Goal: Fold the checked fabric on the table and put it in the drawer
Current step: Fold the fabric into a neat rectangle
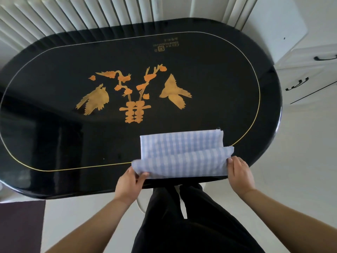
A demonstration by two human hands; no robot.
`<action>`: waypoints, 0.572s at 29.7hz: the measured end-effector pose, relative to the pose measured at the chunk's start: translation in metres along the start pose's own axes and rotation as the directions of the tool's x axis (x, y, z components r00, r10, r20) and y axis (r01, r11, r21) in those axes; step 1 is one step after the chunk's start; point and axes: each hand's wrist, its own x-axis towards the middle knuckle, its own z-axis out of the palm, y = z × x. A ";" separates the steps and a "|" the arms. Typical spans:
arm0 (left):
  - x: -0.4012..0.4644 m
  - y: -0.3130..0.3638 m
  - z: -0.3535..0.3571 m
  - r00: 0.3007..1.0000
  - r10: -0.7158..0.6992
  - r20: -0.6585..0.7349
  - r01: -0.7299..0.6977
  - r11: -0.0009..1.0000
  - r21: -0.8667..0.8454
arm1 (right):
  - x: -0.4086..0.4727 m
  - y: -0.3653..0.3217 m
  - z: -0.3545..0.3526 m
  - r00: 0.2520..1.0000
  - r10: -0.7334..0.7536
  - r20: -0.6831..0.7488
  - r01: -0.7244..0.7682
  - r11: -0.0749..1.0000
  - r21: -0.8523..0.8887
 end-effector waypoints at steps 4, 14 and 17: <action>0.009 0.025 0.013 0.985 -0.109 -0.131 0.113 0.993 0.028 | 0.005 0.003 0.000 0.997 0.005 0.076 -0.009 0.999 0.048; 0.022 0.037 0.033 0.946 -0.296 -0.135 0.302 0.953 0.024 | 0.029 0.006 -0.009 0.963 -0.257 0.079 0.256 0.966 0.014; 0.029 0.039 0.030 0.937 -0.319 -0.140 0.332 0.940 0.075 | 0.037 -0.002 -0.009 0.960 -0.259 0.109 0.263 0.964 -0.025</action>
